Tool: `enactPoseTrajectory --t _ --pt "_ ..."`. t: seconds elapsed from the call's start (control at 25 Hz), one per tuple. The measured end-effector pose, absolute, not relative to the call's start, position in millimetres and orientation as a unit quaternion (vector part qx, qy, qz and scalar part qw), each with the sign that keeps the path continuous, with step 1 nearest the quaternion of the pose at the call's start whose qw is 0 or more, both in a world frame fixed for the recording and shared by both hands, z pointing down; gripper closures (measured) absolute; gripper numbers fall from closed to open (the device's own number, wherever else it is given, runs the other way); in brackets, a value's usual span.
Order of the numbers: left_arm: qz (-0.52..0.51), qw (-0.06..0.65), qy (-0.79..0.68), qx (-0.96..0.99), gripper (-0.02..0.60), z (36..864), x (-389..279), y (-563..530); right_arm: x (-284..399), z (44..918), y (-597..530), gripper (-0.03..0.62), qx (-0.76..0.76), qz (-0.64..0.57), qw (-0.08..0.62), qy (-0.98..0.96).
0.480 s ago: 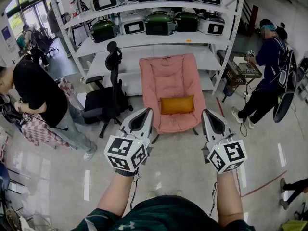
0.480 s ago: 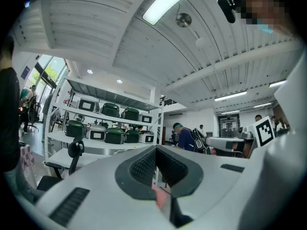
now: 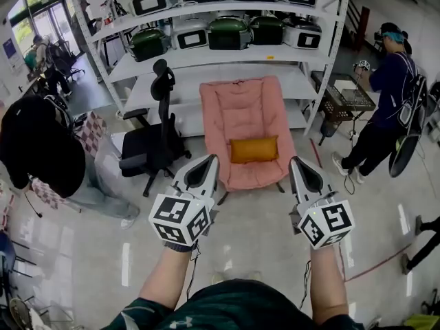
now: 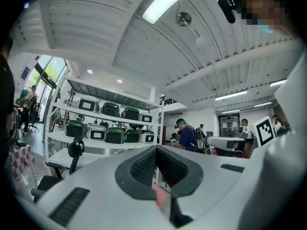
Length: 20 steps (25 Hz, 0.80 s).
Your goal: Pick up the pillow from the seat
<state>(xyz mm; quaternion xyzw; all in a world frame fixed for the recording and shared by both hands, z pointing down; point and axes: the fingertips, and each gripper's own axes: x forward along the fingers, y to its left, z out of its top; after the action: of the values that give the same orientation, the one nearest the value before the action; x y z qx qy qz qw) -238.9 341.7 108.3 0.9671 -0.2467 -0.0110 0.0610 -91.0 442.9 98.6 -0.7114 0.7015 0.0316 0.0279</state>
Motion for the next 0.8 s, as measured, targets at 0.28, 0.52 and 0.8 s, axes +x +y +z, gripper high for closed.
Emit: enactPoseTrajectory --t 0.28,0.52,0.8 --pt "-0.008 0.060 -0.245 0.968 0.583 113 -231 347 -82 102 451 0.591 -0.704 0.024 0.048 0.708" --pt "-0.008 0.060 -0.245 0.968 0.583 114 -221 357 -71 102 460 0.591 -0.701 0.027 0.056 0.711" --pt "-0.005 0.056 -0.253 0.966 0.583 117 -201 373 -52 105 475 0.591 -0.695 0.025 0.062 0.716"
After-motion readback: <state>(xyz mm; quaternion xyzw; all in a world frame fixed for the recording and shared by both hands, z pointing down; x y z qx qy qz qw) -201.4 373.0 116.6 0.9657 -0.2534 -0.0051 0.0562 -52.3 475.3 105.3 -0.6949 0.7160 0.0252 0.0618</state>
